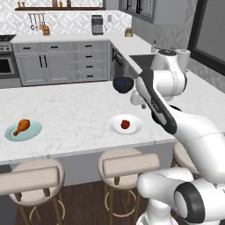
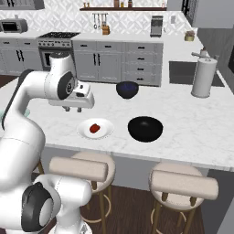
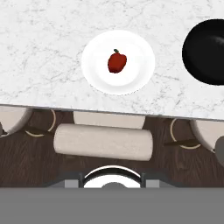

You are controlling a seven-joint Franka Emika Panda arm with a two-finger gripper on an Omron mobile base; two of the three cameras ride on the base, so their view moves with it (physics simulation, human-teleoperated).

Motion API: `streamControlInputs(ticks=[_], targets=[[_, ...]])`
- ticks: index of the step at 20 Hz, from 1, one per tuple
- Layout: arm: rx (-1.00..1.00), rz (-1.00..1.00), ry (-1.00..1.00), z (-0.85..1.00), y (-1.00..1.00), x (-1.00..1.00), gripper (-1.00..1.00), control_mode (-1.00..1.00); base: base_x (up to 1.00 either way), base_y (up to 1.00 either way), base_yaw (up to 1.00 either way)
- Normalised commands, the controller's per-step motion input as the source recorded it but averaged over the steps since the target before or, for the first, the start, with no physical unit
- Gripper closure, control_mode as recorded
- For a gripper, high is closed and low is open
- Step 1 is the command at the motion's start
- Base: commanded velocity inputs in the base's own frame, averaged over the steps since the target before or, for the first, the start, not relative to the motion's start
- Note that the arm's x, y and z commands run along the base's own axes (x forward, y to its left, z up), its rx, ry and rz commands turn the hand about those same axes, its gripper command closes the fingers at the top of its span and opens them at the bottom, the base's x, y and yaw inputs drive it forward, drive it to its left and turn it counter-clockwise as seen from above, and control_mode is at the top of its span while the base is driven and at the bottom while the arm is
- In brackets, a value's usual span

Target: Pick the chicken drumstick and bell pepper from their plates and place them in the bowl. Then put the bowl in the fridge.

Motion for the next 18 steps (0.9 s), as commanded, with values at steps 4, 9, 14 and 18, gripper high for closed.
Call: streamControlInputs(ticks=[4, 9, 14, 18], targets=[[0.00, -0.06, -0.02, -0.13, 0.03, -0.07, -1.00, -1.00, 0.00, 0.00, 0.00], [0.00, -0.21, -0.02, -0.99, 0.29, 0.72, -1.00, -1.00, 0.00, 0.00, 0.00], [0.03, -0.15, 0.07, -0.67, -0.05, 1.00, -1.00, -1.00, 0.00, 0.00, 0.00], [0.09, -0.01, 0.19, -0.33, -0.25, 0.77, -1.00, -1.00, 0.00, 0.00, 0.00]])
